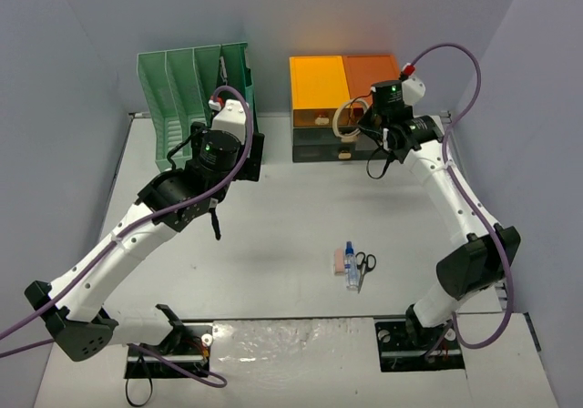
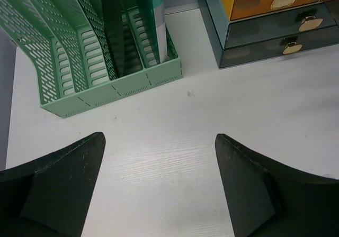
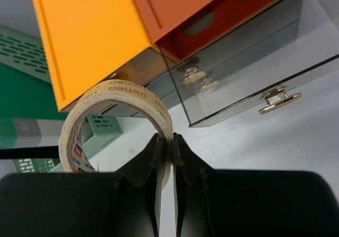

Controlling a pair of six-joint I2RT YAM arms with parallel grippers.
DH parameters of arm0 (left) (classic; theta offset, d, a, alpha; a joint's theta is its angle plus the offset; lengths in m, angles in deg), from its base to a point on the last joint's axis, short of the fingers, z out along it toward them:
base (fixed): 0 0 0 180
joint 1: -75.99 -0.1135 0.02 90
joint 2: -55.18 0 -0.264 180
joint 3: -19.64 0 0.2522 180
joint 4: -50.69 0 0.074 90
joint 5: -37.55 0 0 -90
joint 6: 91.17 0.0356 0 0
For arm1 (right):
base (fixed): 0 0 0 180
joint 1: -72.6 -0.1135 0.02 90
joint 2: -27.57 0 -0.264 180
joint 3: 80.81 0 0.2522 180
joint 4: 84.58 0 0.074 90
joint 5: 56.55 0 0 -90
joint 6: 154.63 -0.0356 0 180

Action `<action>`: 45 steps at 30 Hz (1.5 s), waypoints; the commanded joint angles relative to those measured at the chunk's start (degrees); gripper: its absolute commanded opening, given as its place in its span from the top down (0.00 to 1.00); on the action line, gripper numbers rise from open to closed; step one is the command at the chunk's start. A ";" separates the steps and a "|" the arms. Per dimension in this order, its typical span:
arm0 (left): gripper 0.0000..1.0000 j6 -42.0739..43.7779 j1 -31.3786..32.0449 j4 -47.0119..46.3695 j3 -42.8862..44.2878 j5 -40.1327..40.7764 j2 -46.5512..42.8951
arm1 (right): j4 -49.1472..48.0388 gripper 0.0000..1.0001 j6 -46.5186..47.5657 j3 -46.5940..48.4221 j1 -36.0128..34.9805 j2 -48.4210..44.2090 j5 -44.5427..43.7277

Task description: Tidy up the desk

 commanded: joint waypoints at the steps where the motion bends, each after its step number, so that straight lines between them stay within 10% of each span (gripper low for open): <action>1: 0.18 -0.19 -0.39 -2.26 2.07 0.05 -1.50 | -4.51 1.00 -2.79 0.43 2.90 0.84 -3.74; 33: 0.18 1.60 -0.53 -3.78 2.75 -1.11 0.87 | -14.77 0.90 -8.80 -8.33 11.67 4.08 -1.00; 45: 0.17 -11.01 -15.83 -10.49 28.99 -22.29 24.38 | -14.43 0.70 -8.43 -9.51 11.67 1.92 -0.02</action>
